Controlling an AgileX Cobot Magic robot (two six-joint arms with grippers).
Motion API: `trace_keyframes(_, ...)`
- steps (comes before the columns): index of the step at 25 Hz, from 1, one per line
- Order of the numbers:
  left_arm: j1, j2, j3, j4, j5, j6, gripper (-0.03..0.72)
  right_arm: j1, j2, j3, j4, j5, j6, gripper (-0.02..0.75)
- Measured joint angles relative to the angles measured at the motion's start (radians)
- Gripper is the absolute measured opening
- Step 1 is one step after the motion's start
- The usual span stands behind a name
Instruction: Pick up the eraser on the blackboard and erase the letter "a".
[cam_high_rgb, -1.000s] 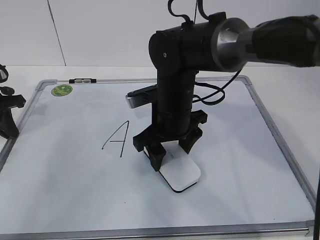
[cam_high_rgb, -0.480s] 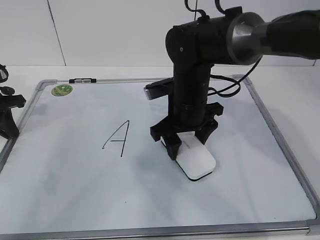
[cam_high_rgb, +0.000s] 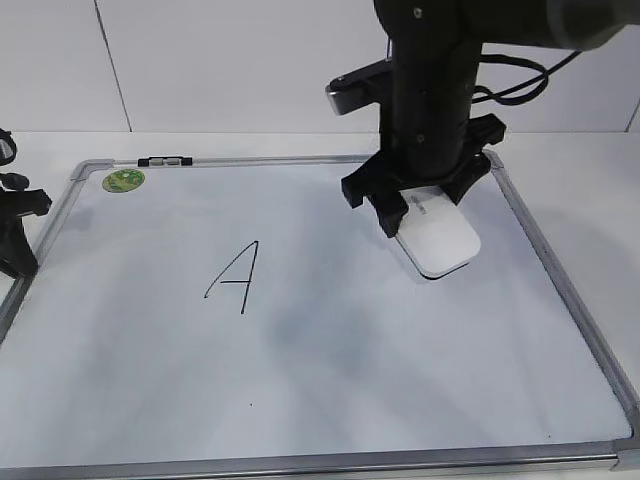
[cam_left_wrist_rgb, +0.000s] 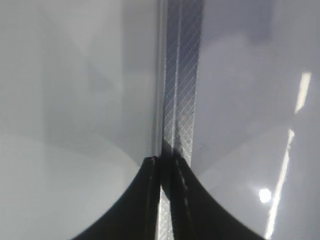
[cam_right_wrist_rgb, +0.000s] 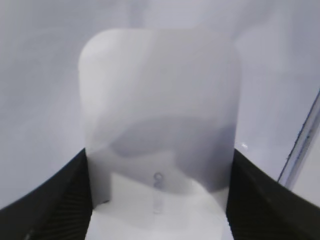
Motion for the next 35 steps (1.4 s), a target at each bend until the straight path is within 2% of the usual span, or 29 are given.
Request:
trace_keyframes(4, 0.0, 0.0, 0.0, 0.0, 0.0, 0.0, 0.013, -0.033, -0.002, 0.0, -0.011, 0.0, 0.019, 0.546)
trace_keyframes(10, 0.0, 0.0, 0.0, -0.001, 0.0, 0.0, 0.013, -0.149, -0.002, 0.0, 0.002, 0.0, 0.025, 0.546)
trace_keyframes(22, 0.0, 0.0, 0.0, -0.004, 0.0, 0.0, 0.013, -0.341, -0.002, 0.0, 0.14, 0.002, -0.028, 0.546)
trace_keyframes(27, 0.0, 0.0, 0.0, -0.004, 0.0, 0.0, 0.013, -0.38, 0.019, -0.015, 0.176, 0.002, -0.06, 0.546)
trace_keyframes(35, 0.0, 0.0, 0.0, -0.004, 0.0, 0.0, 0.013, -0.392, 0.089, -0.03, 0.203, 0.002, -0.079, 0.546)
